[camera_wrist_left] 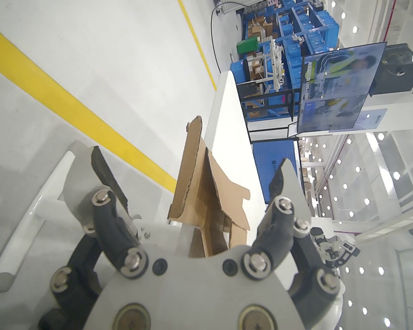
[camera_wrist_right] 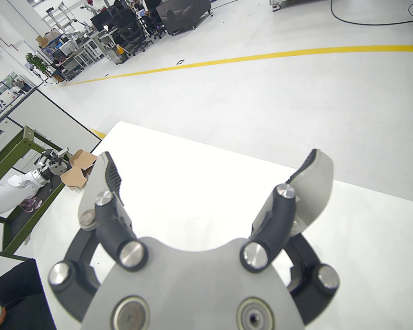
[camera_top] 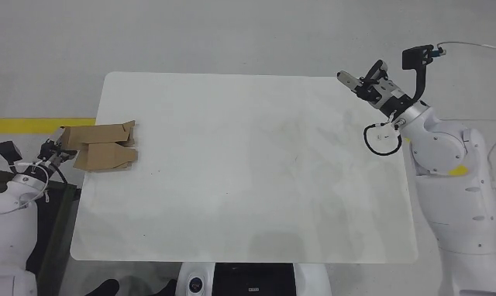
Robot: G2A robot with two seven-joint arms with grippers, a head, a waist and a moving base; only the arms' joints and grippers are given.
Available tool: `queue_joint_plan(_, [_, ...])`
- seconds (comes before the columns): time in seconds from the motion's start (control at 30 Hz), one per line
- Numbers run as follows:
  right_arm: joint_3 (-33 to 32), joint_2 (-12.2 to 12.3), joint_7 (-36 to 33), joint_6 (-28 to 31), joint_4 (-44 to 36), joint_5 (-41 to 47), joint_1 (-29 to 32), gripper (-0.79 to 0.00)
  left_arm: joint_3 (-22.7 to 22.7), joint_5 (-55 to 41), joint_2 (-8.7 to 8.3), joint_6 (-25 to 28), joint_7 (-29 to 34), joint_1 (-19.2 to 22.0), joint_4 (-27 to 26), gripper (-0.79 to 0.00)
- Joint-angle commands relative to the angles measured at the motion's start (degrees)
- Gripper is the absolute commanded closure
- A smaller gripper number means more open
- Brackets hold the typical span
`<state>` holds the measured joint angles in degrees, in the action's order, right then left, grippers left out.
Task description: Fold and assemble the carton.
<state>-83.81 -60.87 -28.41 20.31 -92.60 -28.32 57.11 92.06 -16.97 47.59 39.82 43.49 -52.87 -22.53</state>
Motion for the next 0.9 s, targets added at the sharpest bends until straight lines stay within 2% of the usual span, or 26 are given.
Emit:
queue_joint_plan(0.0, [0.0, 0.0, 0.0, 0.0, 0.0, 0.0, 0.0, -0.785, -0.08, 0.12, 0.0, -0.28, 0.36, -0.16, -0.03, -0.148])
queue_joint_plan(0.03, [0.0, 0.0, 0.0, 0.0, 0.0, 0.0, 0.0, -0.785, -0.08, -0.03, 0.03, -0.45, 0.5, -0.19, -0.03, -0.006])
queue_joint_plan(0.07, [0.0, 0.0, 0.0, 0.0, 0.0, 0.0, 0.0, -0.785, -0.1, -0.11, 0.06, -0.57, 0.6, -0.22, -0.04, 0.0])
queue_joint_plan(0.47, [0.0, 0.0, 0.0, 0.0, 0.0, 0.0, 0.0, -0.785, 1.12, -3.05, -0.16, 0.01, 3.64, 0.16, -0.46, 0.0])
queue_joint_plan(0.7, [0.0, 0.0, 0.0, 0.0, 0.0, 0.0, 0.0, -0.785, 3.95, -5.91, -1.49, 3.15, 6.88, 1.24, -2.35, 0.0])
queue_joint_plan(0.87, [0.0, 0.0, 0.0, 0.0, 0.0, 0.0, 0.0, -0.785, 5.68, -7.55, -2.4, 4.55, 9.23, 3.28, -5.88, 0.0])
